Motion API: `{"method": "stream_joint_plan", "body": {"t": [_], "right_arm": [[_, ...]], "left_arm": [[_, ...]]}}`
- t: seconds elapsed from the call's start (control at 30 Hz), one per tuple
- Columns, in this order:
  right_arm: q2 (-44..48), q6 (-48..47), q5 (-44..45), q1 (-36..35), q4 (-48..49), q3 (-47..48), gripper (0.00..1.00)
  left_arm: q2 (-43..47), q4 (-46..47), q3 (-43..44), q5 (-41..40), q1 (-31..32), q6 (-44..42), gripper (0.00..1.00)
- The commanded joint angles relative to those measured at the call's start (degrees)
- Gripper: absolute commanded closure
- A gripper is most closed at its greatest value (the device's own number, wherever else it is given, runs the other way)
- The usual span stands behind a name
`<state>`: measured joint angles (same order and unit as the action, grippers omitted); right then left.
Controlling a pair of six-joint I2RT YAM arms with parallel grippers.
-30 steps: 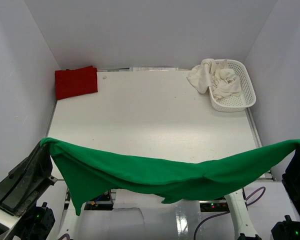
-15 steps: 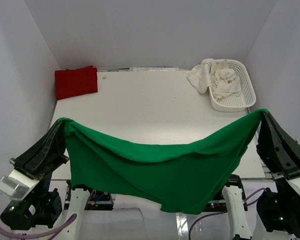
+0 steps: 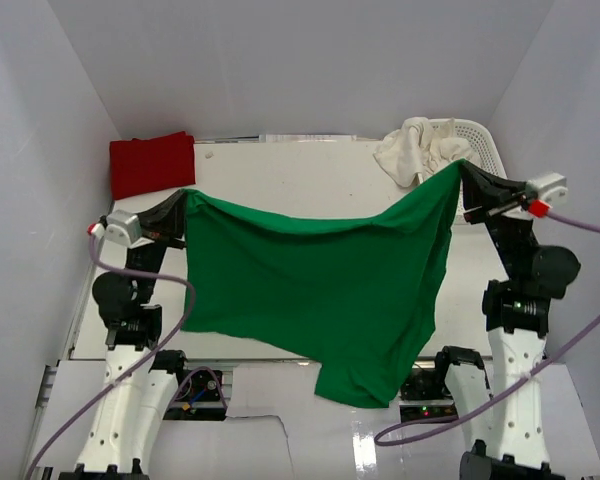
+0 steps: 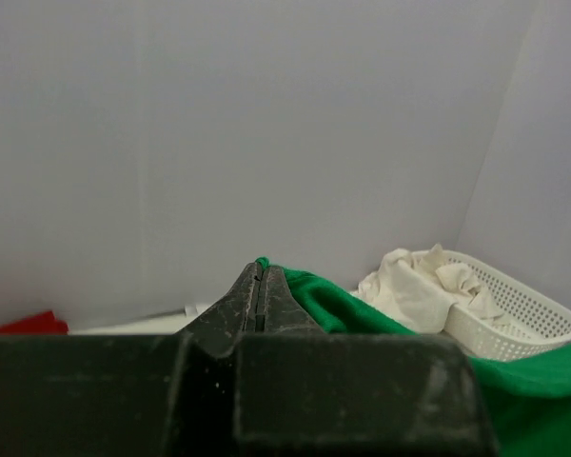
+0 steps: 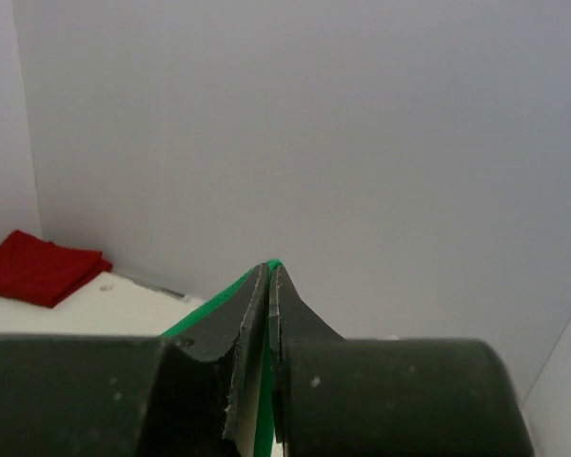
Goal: Fold and stack the t-shirts
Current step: Flatten out the tshirt
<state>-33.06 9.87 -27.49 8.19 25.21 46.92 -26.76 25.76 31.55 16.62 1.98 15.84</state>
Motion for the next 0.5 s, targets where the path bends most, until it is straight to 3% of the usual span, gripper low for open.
{"method": "stream_joint_plan", "body": {"t": [0.0, 0.17, 0.27, 0.47], "right_arm": [[-8.0, -0.4, -0.5, 0.2, 7.7, -1.6, 0.92], [-19.0, -1.0, 1.0, -3.5, 10.1, -6.0, 0.92], [-23.8, -3.6, 6.0, -7.2, 9.3, -7.8, 0.92], [-33.4, -2.2, 5.3, -7.3, 11.5, -5.9, 0.92]], "left_arm": [[-5.3, 10.0, -2.9, -3.0, -0.4, 1.7, 1.0], [-13.4, 14.9, -9.7, -5.9, -0.3, 4.8, 1.0], [-17.4, 15.6, -9.8, -5.9, -0.3, 4.0, 1.0], [-24.6, 18.8, -10.7, -9.2, -0.3, 4.9, 1.0]]}}
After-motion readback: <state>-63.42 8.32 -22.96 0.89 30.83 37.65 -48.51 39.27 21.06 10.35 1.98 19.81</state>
